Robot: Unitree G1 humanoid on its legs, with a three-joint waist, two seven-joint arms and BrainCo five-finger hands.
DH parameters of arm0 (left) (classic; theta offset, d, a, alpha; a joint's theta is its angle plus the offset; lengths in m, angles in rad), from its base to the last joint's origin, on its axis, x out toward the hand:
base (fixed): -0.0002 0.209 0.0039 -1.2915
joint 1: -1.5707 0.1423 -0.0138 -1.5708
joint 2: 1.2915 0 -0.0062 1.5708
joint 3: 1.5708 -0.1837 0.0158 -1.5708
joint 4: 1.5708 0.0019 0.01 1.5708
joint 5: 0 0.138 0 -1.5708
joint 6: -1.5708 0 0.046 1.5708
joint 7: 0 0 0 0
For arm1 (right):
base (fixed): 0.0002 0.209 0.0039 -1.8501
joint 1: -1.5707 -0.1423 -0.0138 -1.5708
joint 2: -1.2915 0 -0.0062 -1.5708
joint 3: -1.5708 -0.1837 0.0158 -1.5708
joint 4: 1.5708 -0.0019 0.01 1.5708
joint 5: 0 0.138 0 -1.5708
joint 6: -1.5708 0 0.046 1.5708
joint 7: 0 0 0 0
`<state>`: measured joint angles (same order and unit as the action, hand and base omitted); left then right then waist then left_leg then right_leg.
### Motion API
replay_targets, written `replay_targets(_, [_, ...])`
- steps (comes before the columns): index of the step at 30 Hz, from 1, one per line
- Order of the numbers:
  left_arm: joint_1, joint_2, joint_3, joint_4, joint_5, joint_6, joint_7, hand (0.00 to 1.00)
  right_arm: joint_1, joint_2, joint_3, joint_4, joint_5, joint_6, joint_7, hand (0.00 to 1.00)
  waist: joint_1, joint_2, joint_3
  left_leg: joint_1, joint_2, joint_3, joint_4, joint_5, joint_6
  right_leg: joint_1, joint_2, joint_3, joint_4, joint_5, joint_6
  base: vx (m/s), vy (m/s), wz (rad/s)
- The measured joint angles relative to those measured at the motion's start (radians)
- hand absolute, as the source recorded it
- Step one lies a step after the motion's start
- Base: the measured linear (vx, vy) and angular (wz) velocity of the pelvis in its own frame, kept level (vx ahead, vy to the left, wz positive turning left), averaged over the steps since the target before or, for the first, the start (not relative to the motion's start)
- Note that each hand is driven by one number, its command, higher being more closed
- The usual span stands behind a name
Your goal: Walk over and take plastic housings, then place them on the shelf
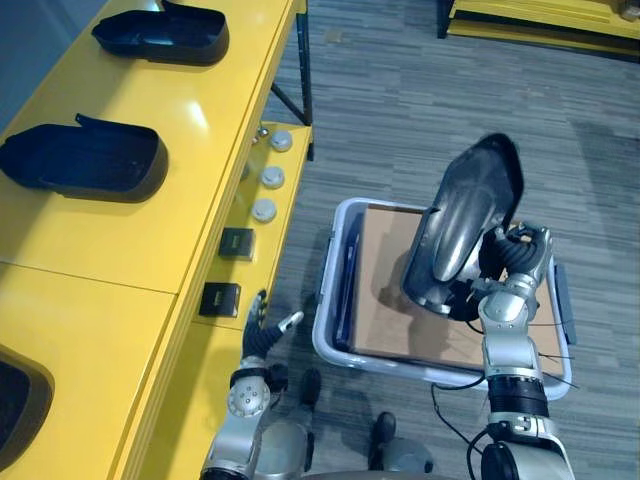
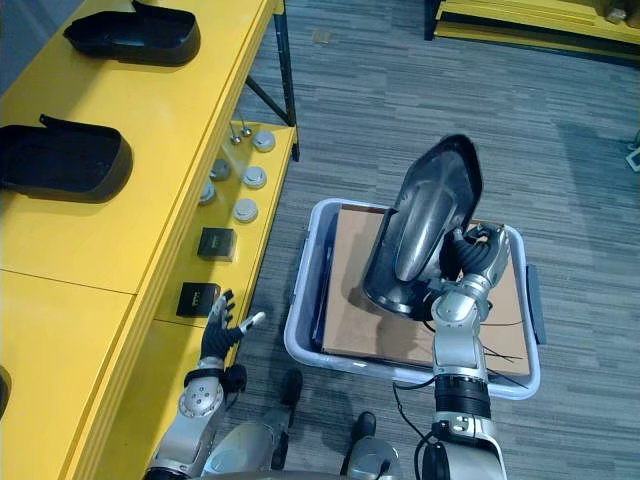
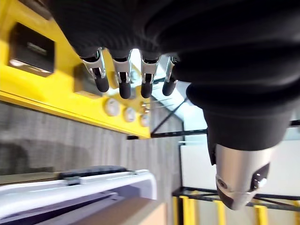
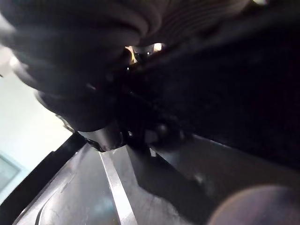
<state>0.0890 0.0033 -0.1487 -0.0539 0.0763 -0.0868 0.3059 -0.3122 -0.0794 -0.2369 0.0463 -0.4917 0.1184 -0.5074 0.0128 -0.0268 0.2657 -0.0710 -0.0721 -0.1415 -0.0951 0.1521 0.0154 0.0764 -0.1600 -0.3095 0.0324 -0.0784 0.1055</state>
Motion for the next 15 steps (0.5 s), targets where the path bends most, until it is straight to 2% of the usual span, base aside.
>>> replay_targets(6, [-0.132, -0.002, -0.075, -0.150, 0.040, -0.018, 0.070, 0.00, 0.001, 0.036, 0.119, -0.121, -0.111, -0.001, -0.014, 1.00, -0.004, 0.012, -0.066, 0.014, 0.002, 0.009, 0.000, 0.000, 0.000, 0.008, 0.000, 0.011, 0.000, 0.000, -0.001, -0.01, 0.000, -0.04])
replay_targets(12, [-0.204, -0.002, -0.148, -0.155, 0.110, -0.017, 0.092, 0.00, 0.001, 0.075, 0.244, -0.159, -0.167, -0.002, -0.012, 1.00, -0.028, 0.013, -0.087, 0.036, 0.005, 0.023, 0.000, 0.000, 0.000, 0.021, 0.001, 0.025, -0.001, 0.002, -0.003, -0.05, 0.009, -0.08])
replay_targets(15, [-0.237, -0.002, -0.184, -0.155, 0.141, -0.005, 0.093, 0.00, 0.001, 0.094, 0.299, -0.159, -0.185, -0.005, -0.009, 1.00, -0.028, 0.013, -0.092, 0.038, 0.008, 0.036, 0.000, -0.001, 0.000, 0.017, 0.002, 0.037, -0.002, 0.003, -0.006, -0.04, 0.014, -0.14])
